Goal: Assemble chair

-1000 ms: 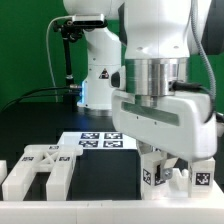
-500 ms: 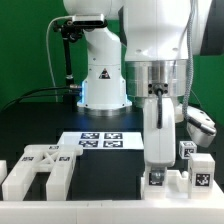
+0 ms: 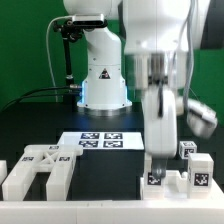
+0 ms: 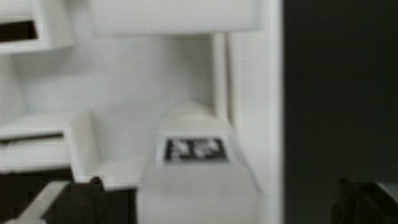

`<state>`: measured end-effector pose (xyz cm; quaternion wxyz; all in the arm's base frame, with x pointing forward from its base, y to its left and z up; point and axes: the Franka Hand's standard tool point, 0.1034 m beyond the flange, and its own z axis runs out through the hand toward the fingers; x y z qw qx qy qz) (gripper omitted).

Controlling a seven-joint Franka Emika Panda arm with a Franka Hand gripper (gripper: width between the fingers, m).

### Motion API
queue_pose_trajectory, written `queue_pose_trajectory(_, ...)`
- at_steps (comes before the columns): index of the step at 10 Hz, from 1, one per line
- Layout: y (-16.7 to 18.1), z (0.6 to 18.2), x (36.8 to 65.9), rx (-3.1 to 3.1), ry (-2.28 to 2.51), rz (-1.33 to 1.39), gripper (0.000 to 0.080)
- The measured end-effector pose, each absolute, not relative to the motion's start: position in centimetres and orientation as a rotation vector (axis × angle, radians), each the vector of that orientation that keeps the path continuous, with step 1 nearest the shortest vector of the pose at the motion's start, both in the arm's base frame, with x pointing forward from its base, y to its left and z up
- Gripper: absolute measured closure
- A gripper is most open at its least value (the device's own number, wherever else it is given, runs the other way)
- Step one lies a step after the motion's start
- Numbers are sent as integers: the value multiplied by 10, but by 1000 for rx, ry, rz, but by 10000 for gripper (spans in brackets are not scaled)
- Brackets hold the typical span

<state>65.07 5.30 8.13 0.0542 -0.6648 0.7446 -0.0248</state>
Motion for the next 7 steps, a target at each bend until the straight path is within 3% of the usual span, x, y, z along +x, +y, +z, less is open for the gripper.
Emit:
queue_pose_trajectory(1,49,107,648,-2049,2196,-91,153)
queue_pose_trajectory(7,51,106,643,-2131,2115,-107,150)
